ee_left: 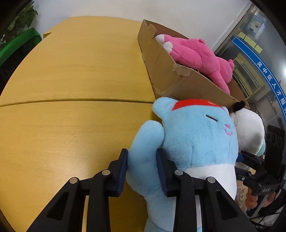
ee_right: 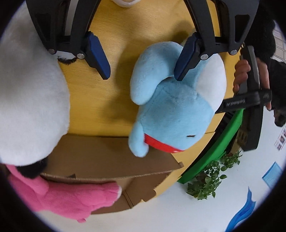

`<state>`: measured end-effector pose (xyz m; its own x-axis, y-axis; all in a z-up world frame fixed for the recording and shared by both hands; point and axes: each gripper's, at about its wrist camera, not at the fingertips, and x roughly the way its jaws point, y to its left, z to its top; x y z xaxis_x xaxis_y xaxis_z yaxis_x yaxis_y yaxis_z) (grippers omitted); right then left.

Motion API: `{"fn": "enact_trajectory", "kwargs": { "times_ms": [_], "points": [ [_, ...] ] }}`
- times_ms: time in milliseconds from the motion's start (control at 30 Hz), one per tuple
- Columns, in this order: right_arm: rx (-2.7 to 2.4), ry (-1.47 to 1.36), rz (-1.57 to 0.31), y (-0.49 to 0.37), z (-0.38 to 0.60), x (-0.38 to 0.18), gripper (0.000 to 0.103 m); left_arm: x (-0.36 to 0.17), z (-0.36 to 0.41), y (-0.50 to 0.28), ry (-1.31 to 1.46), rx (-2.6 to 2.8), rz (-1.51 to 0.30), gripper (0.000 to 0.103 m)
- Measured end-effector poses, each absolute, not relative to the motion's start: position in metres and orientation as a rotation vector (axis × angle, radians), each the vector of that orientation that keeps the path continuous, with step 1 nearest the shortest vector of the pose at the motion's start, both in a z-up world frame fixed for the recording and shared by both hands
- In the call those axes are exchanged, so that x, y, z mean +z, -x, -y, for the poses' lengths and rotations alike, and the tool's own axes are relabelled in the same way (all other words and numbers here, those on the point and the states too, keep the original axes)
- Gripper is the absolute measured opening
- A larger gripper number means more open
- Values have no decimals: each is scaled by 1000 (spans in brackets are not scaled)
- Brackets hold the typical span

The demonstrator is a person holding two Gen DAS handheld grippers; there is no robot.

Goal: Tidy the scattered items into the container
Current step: 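Lift the blue cat with the left gripper and carry it over the box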

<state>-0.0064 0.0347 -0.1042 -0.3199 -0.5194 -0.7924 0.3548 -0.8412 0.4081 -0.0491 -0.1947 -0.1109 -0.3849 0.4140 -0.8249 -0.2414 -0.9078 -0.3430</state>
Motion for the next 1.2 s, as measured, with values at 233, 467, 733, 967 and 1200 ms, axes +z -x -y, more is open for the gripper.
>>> {"fn": "enact_trajectory", "kwargs": {
  "times_ms": [233, 467, 733, 967, 1200],
  "points": [
    [-2094, -1429, 200, 18, -9, -109, 39, -106, 193, 35, 1447, 2355, 222, 28],
    [-2077, -1403, 245, 13, -16, -103, 26, -77, 181, 24, 1387, 2425, 180, 22],
    [-2201, -1119, 225, 24, -34, -16, 25, 37, 161, 53, 1087, 2522, 177, 22],
    [-2405, -886, 137, 99, -69, 71, 25, 99, 114, 138, 966, 2566, 59, 22],
    [-2466, -993, -17, 180, -76, 53, 25, 46, 94, 215, 1143, 2540, 39, 23]
  ]
}}
